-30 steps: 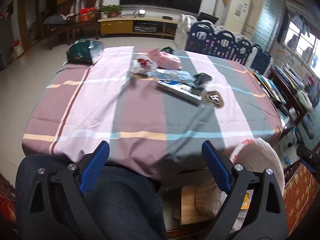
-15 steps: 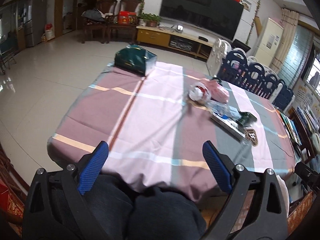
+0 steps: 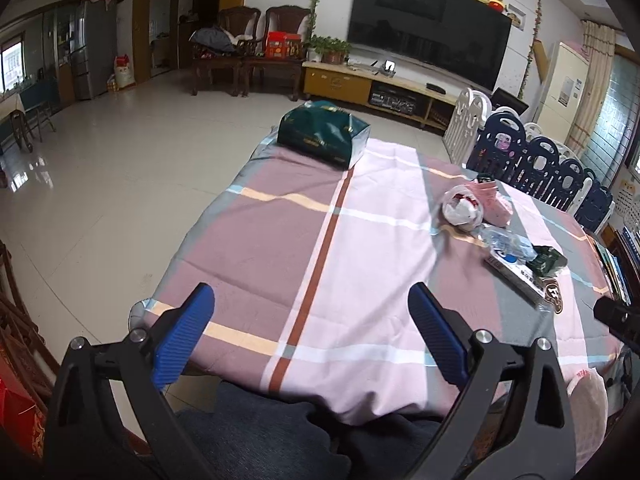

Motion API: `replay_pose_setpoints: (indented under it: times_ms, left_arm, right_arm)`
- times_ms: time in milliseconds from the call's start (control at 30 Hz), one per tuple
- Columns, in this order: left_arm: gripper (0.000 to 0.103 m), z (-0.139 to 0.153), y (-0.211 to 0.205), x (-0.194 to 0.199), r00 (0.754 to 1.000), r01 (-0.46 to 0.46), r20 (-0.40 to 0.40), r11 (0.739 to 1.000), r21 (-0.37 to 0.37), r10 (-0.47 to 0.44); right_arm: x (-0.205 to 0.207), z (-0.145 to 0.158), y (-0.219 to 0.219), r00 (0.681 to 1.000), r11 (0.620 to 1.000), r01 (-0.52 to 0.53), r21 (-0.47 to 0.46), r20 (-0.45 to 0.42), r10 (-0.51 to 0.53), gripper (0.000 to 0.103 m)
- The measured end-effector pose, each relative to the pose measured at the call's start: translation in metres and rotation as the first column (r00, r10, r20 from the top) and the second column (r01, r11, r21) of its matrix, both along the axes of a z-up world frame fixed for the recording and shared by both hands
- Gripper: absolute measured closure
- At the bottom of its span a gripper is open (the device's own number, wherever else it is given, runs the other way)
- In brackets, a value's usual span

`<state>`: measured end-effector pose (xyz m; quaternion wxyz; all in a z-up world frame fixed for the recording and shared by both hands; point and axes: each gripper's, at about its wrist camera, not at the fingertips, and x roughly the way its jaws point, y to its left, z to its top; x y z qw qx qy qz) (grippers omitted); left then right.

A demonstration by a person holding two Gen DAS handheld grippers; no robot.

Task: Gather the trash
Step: 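Move both tools back over the table, then grasp the dark green plastic bag with the right gripper while the left grasps the white plastic bag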

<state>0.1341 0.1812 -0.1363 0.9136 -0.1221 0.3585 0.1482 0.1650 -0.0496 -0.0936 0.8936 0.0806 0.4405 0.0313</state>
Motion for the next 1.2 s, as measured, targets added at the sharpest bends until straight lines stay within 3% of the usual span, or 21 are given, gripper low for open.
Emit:
replay_pose_setpoints:
  times_ms: [367, 600, 733, 800, 900, 967, 1000, 1033, 1133, 1200]
  left_arm:
    - [0.006, -0.009, 0.022, 0.052, 0.999, -0.032, -0.032, 0.999, -0.039, 0.031]
    - [0.006, -0.008, 0.009, 0.118, 0.999, 0.051, 0.011, 0.999, -0.018, -0.051]
    - [0.006, -0.024, -0.012, 0.166, 0.971, 0.238, 0.032, 0.964, -0.115, -0.236]
    - [0.006, -0.030, -0.029, 0.188, 0.955, 0.296, 0.018, 0.948, -0.121, -0.296]
    - [0.006, -0.036, -0.052, 0.220, 0.905, 0.424, 0.038, 0.891, -0.165, -0.424]
    - [0.006, -0.047, -0.060, 0.240, 0.898, 0.435, 0.013, 0.881, -0.184, -0.441]
    - [0.006, -0.052, -0.063, 0.248, 0.896, 0.437, 0.006, 0.878, -0.197, -0.444]
    - [0.006, -0.055, -0.065, 0.254, 0.889, 0.449, 0.011, 0.866, -0.222, -0.458]
    - [0.006, -0.060, -0.071, 0.261, 0.867, 0.484, 0.019, 0.832, -0.271, -0.498]
    - [0.006, -0.064, -0.073, 0.261, 0.862, 0.491, 0.003, 0.833, -0.254, -0.507]
  right_arm:
    - [0.093, 0.002, -0.003, 0.996, 1.000, 0.009, 0.014, 0.084, -0.010, 0.033]
    - [0.224, -0.013, -0.025, 0.999, 0.999, 0.033, 0.003, 0.033, -0.033, 0.033]
    - [0.310, -0.042, -0.046, 0.997, 0.998, 0.060, 0.031, -0.059, -0.058, 0.025]
    - [0.350, -0.068, -0.053, 0.987, 0.994, 0.093, 0.051, -0.136, -0.085, 0.025]
    - [0.386, -0.103, -0.050, 0.971, 0.996, 0.089, 0.011, -0.222, -0.084, 0.025]
    - [0.396, -0.122, -0.045, 0.963, 0.998, 0.066, -0.001, -0.263, -0.064, 0.025]
    - [0.397, -0.130, -0.042, 0.960, 0.999, 0.043, -0.008, -0.277, -0.044, 0.031]
    - [0.396, -0.136, -0.038, 0.959, 1.000, 0.016, -0.008, -0.282, -0.018, 0.050]
    - [0.381, -0.140, -0.029, 0.962, 0.999, -0.036, 0.005, -0.271, 0.036, 0.058]
    - [0.367, -0.138, -0.024, 0.958, 0.997, -0.073, 0.036, -0.276, 0.080, 0.061]
